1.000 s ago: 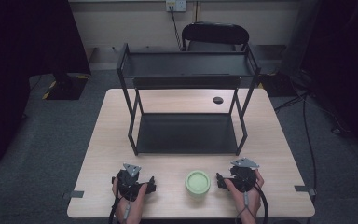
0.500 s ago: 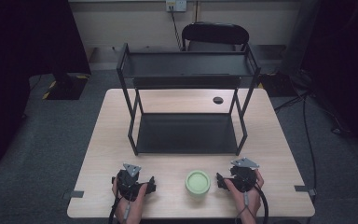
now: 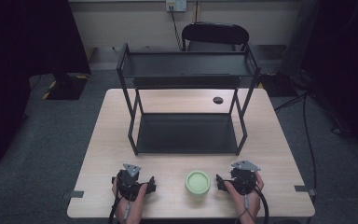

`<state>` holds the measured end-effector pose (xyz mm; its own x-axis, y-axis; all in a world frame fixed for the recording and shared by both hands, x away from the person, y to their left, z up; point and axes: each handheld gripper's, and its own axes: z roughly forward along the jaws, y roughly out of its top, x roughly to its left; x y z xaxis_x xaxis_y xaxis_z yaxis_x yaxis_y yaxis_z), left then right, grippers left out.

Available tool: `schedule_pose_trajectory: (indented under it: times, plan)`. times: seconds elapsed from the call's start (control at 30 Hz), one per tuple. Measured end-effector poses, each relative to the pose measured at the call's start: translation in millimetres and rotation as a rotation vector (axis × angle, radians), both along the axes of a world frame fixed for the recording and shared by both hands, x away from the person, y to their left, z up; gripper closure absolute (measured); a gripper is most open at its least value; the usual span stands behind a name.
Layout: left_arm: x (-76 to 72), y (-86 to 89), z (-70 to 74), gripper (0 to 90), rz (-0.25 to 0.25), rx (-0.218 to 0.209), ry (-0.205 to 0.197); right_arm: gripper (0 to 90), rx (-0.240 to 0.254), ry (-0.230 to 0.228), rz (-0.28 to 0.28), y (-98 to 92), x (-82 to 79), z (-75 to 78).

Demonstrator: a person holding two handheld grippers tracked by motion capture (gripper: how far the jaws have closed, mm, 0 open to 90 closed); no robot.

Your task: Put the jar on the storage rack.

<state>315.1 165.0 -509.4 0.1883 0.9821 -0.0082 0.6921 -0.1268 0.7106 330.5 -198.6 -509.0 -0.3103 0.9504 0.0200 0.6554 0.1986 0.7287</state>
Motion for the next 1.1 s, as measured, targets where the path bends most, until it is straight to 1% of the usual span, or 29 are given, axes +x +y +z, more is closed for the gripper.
schedule_pose_trajectory:
  times: [0.47, 0.63, 0.7, 0.87, 1.1]
  plan:
    - [0.0, 0.0, 0.0, 0.0, 0.000, 0.000, 0.000, 2.0, 0.020, -0.023, 0.013, 3.0, -11.1, 9.3]
    - [0.0, 0.0, 0.0, 0.0, 0.000, 0.000, 0.000, 1.9, 0.027, -0.035, 0.020, 4.9, -16.4, 15.0]
    - [0.0, 0.0, 0.0, 0.0, 0.000, 0.000, 0.000, 2.0, 0.031, -0.043, 0.023, 6.0, -21.5, 18.9]
    - [0.0, 0.0, 0.0, 0.0, 0.000, 0.000, 0.000, 1.9, 0.046, -0.062, 0.031, 6.8, -28.1, 25.6]
    - [0.0, 0.0, 0.0, 0.0, 0.000, 0.000, 0.000, 2.0, 0.059, -0.074, 0.041, 10.8, -35.3, 32.5]
